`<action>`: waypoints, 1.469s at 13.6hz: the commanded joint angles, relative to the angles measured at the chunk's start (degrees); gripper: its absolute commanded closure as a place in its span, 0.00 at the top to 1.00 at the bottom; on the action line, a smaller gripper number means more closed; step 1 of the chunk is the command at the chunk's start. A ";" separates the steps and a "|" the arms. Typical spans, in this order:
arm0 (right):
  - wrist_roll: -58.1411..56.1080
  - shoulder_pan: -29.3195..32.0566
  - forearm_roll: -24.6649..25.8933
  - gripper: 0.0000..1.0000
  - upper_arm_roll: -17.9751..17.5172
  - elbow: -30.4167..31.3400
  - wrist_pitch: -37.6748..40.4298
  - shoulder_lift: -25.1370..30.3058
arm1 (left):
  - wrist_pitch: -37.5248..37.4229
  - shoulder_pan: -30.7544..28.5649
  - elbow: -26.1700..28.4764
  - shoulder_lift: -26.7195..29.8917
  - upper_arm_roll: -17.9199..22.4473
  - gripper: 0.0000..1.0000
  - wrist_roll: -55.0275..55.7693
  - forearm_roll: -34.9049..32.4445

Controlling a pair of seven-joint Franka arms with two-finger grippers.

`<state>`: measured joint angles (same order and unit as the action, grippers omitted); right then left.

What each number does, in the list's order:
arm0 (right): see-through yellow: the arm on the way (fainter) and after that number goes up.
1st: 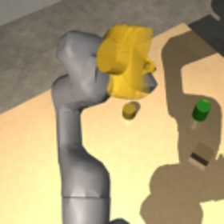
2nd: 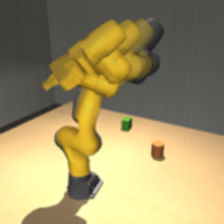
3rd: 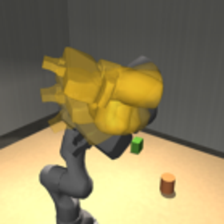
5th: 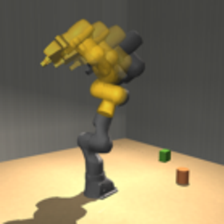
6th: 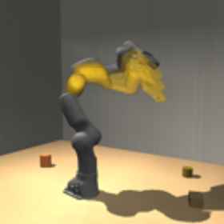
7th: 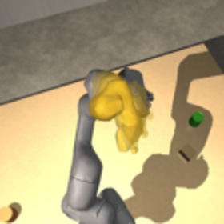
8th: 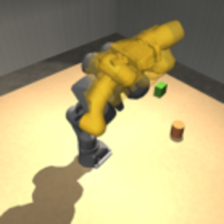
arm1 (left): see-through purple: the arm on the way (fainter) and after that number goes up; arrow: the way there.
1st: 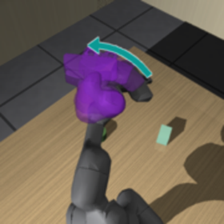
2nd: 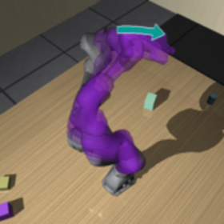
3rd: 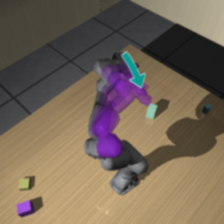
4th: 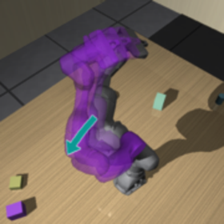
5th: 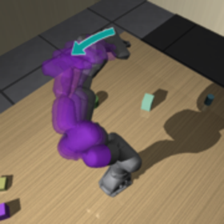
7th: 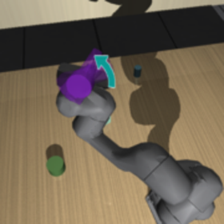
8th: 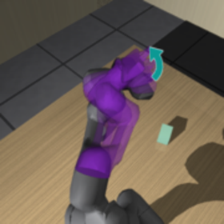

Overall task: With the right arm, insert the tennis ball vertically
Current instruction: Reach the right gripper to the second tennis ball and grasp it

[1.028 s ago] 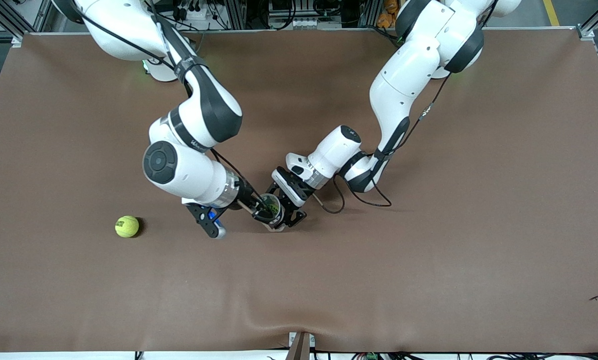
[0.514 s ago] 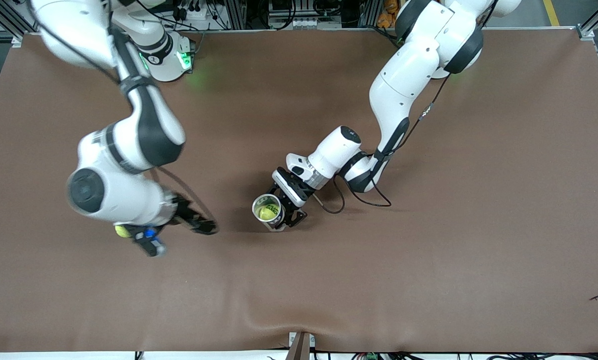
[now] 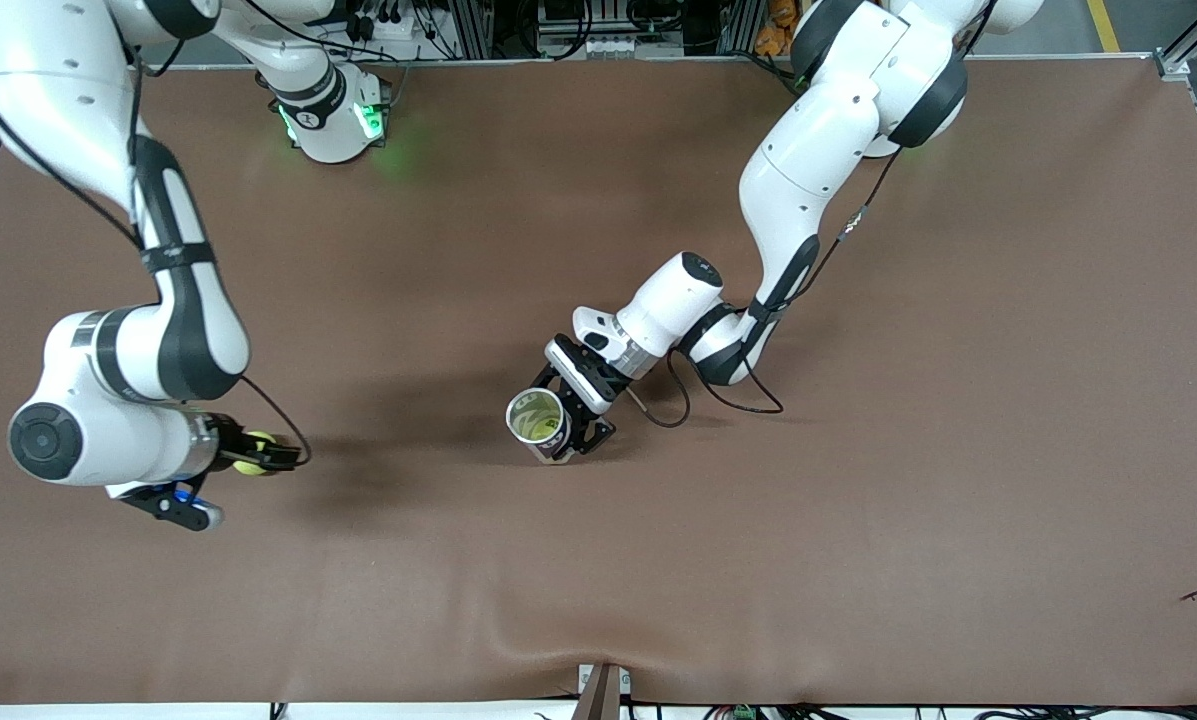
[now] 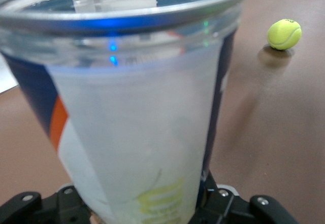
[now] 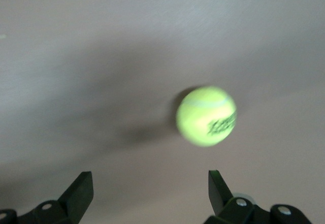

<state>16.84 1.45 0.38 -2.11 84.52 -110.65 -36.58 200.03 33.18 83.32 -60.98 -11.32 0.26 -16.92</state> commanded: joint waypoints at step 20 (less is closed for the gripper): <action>-1.41 2.16 3.05 0.55 -2.28 3.03 -2.59 -1.93 | 1.59 0.31 -0.71 -0.10 0.68 0.77 -0.79 0.48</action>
<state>10.77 4.91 2.91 -3.43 88.92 -118.20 -41.57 200.32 33.15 83.25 -61.00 -11.12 0.25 -16.92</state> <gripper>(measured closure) 0.330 0.233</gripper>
